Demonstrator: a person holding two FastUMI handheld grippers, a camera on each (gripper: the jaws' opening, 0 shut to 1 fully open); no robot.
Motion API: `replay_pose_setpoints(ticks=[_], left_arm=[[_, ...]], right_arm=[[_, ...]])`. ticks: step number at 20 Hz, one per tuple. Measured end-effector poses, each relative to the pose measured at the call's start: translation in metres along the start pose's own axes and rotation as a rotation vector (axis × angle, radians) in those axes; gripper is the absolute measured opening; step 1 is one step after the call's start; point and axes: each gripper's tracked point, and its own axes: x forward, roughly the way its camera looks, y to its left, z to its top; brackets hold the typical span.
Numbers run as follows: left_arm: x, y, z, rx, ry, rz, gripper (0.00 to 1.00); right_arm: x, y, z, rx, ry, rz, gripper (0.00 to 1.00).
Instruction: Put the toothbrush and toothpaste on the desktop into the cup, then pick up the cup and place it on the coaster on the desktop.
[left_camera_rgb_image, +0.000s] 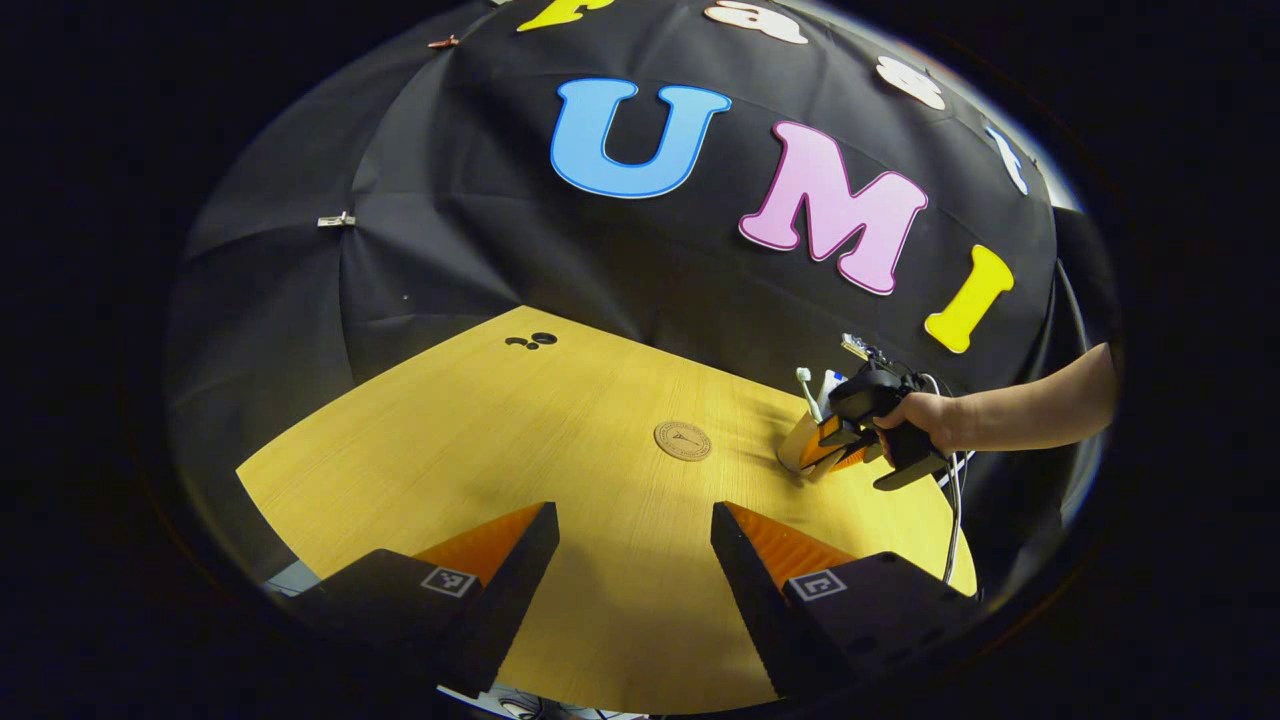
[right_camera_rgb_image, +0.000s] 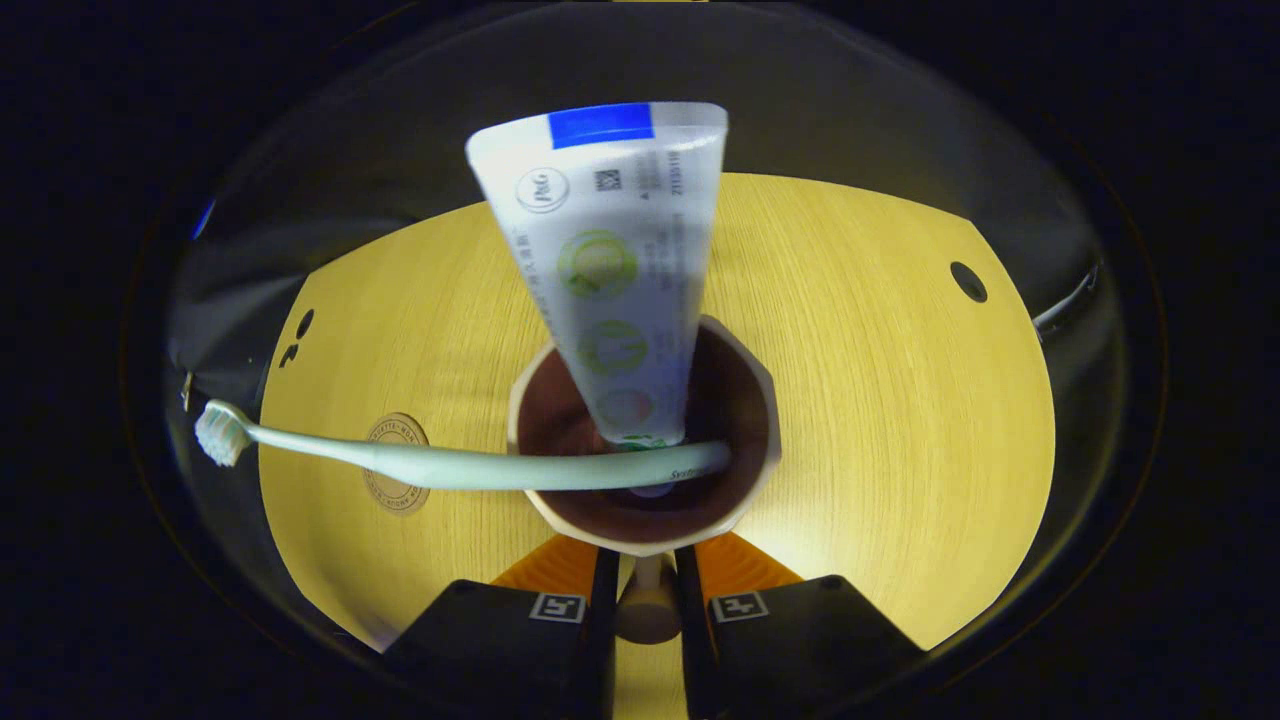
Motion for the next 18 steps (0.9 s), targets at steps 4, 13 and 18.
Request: replay_pose_setpoints(ticks=[4, 13, 18], left_arm=[[-0.002, 0.003, -0.007, -0.001, 0.011, 0.007, 0.97], [0.002, 0.003, -0.016, 0.020, 0.029, -0.015, 0.97], [0.004, 0.015, -0.019, 0.030, 0.035, -0.005, 0.98]], right_arm=[[-0.007, -0.001, 0.001, -0.058, -0.018, 0.014, 0.30], [-0.003, 0.004, 0.009, -0.106, -0.091, 0.048, 0.30], [0.001, 0.003, 0.011, -0.170, -0.108, 0.081, 0.29]])
